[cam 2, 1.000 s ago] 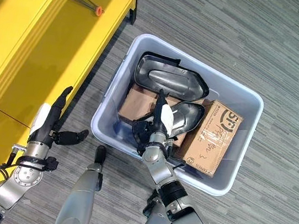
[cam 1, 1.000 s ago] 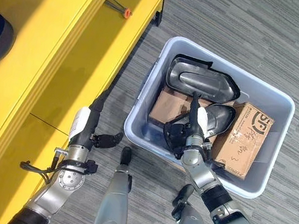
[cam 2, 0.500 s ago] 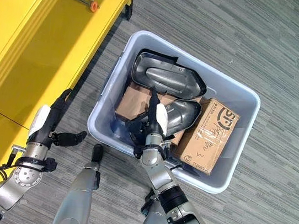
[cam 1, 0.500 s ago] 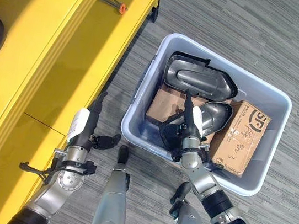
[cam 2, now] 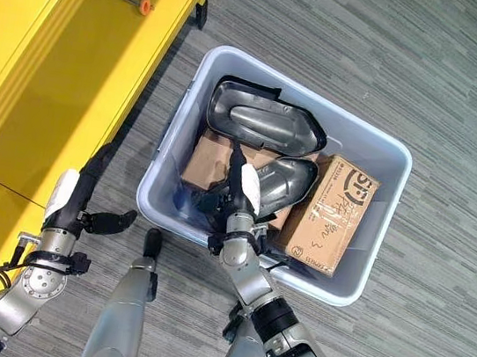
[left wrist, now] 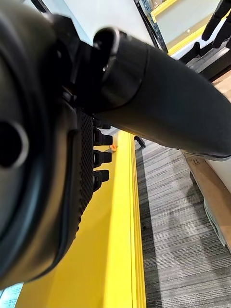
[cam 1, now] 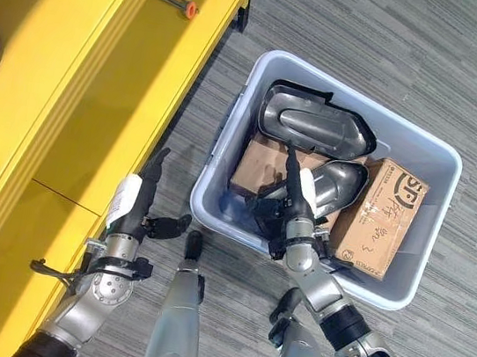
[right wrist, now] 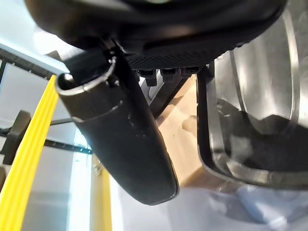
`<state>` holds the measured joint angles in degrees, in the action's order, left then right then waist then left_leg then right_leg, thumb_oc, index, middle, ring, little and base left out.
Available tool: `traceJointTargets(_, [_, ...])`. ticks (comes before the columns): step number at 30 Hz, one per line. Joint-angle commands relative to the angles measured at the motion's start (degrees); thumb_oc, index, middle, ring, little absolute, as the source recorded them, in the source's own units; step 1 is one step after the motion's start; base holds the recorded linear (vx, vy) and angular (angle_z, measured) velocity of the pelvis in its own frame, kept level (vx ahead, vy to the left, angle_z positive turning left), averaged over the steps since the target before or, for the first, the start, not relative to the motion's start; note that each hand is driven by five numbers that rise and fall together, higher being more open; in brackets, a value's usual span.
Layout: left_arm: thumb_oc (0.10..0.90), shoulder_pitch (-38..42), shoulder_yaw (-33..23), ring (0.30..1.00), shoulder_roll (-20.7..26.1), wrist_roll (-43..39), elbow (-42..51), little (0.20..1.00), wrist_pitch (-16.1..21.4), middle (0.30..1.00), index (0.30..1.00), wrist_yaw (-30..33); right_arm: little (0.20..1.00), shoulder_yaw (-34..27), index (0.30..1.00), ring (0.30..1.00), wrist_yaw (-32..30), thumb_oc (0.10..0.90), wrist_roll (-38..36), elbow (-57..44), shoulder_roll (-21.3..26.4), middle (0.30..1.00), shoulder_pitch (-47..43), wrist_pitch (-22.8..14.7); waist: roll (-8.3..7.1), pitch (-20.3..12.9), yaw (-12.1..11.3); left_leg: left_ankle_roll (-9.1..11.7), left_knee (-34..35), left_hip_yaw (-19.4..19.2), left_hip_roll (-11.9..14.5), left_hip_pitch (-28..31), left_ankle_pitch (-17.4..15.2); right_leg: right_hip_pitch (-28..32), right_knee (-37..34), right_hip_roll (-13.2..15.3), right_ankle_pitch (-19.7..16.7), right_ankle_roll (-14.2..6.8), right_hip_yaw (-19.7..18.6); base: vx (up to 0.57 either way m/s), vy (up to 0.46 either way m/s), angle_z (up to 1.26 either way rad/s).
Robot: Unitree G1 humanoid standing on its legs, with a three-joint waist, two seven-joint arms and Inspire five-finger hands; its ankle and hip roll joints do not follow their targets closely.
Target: Move parts from the plastic box to the shelf.
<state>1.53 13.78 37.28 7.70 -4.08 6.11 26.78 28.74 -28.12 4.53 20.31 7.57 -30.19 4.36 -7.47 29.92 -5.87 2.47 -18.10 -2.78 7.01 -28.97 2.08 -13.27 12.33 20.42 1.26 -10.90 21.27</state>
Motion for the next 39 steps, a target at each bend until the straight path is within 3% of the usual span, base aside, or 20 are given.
traceJointTargets(1, [0.900, -0.42, -3.75, 1.000, 1.27, 2.81, 5.56, 1.000, 2.58, 1.000, 1.000, 2.99, 1.000, 0.12, 1.000, 1.000, -0.75, 0.900, 3.49, -7.75, 0.57, 1.000, -2.10, -5.53, -1.22, -0.13, 0.48, -1.91, -1.85, -3.07, 0.73, 3.57, -7.90, -2.60, -2.73, -1.27, -6.63, 0.92, -4.97, 0.00, 0.000, 0.00])
traceJointTargets(16, [0.900, -0.27, -3.42, 1.000, 1.11, 3.19, 5.27, 1.000, 2.26, 1.000, 1.000, 3.26, 1.000, 0.56, 1.000, 1.000, -0.07, 0.900, 4.41, -8.75, 0.96, 1.000, -0.74, -5.53, -1.84, -0.13, 1.03, -2.08, -1.80, -3.19, 0.79, 3.51, -8.05, -3.10, -2.28, -1.29, -6.80, 0.80, -5.35, 0.00, 0.000, 0.00])
traceJointTargets(39, [0.900, -0.47, -2.94, 1.000, 0.59, 3.81, 5.10, 1.000, 2.38, 1.000, 1.000, 4.13, 1.000, -0.83, 1.000, 1.000, -2.06, 0.900, 9.51, -5.46, 2.10, 1.000, 1.75, -3.98, -1.07, -0.13, 1.87, -2.22, -2.12, -3.10, 0.71, 2.03, -8.02, -5.26, -1.59, -1.30, -6.53, 0.94, -5.66, 0.00, 0.000, 0.00])
